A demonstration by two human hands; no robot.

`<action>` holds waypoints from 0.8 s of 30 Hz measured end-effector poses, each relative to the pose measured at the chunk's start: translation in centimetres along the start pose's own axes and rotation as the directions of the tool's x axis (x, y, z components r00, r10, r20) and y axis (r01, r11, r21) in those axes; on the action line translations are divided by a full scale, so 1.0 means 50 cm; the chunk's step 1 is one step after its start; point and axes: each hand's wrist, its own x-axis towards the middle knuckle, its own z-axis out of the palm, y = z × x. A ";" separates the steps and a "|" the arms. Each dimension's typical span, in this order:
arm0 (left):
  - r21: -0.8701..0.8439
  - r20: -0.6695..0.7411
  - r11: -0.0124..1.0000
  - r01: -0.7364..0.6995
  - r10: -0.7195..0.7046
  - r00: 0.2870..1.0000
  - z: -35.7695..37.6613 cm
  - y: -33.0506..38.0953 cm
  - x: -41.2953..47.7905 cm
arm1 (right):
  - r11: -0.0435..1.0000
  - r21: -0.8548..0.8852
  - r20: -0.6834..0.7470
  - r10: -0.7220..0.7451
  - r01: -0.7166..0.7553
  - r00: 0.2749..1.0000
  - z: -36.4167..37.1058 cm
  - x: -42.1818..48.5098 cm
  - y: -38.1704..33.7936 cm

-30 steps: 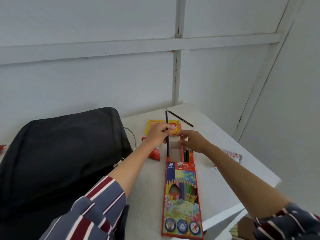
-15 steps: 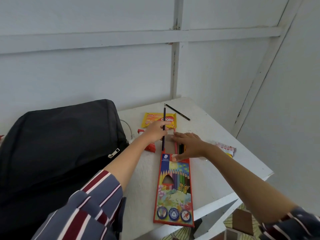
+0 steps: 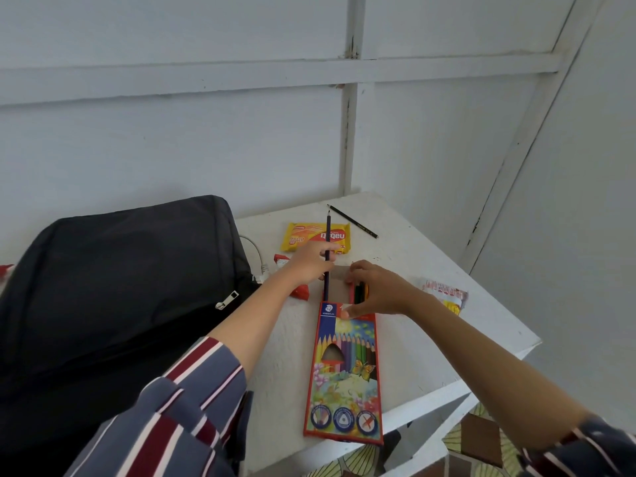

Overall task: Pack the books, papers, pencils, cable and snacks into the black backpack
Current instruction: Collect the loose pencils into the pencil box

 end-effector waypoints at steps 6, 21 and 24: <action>0.031 -0.007 0.999 -0.005 0.005 1.000 -0.002 0.011 0.004 | 0.995 0.094 -0.032 -0.010 0.013 0.999 0.002 -0.002 -0.007; 0.143 0.021 0.990 -0.022 0.019 1.000 0.030 0.016 0.000 | 0.993 0.120 -0.078 0.008 0.002 0.997 0.009 -0.003 -0.010; 0.136 0.035 0.990 -0.020 0.015 0.999 0.032 0.015 0.001 | 0.986 0.165 -0.113 -0.001 0.020 0.994 0.013 -0.007 -0.009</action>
